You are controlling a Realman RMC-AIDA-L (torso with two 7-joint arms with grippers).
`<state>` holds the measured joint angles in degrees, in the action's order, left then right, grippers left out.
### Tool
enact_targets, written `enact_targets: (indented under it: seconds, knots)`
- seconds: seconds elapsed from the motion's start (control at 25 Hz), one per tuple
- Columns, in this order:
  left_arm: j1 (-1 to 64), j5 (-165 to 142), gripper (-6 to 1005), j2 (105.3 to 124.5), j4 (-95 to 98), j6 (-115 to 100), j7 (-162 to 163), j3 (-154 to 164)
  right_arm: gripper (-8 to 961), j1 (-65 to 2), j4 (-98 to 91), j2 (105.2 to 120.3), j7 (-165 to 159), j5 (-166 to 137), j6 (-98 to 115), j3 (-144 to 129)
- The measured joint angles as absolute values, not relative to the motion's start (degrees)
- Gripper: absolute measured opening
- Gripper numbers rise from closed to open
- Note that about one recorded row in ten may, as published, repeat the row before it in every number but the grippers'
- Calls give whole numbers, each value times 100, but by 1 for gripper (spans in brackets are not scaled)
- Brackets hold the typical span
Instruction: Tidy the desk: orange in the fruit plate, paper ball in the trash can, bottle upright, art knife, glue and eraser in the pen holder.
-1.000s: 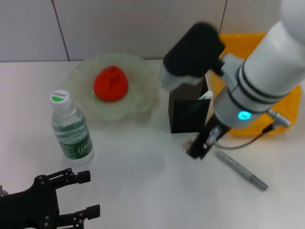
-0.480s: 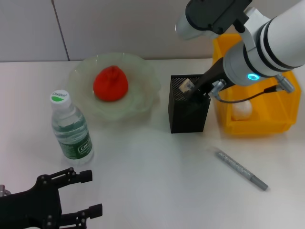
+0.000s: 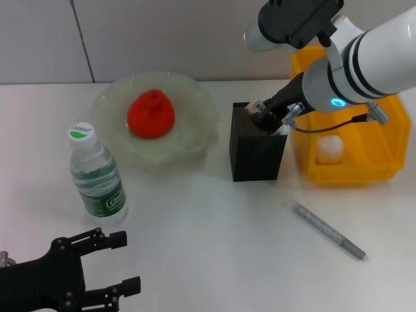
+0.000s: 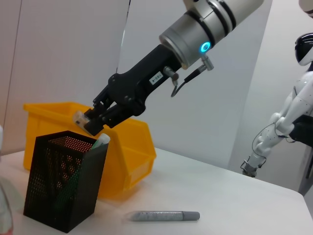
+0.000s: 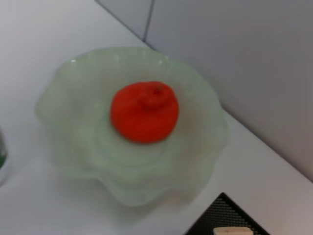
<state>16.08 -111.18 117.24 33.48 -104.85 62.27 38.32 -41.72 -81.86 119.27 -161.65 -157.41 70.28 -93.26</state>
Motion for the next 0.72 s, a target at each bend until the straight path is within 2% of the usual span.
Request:
enact_targets:
  seconds: [0.36,0.72]
  knots:
    - [1597,-11121,815,11725,3341,-10486,6232,3814,365,-4165,-7851,11931,-16078,-15746,6734,-9351]
    - [1574,-11120,816,11724,3340,-10543,6232,3814,546,-4129,-8526,11937,-16145,-15744,7650,-9291]
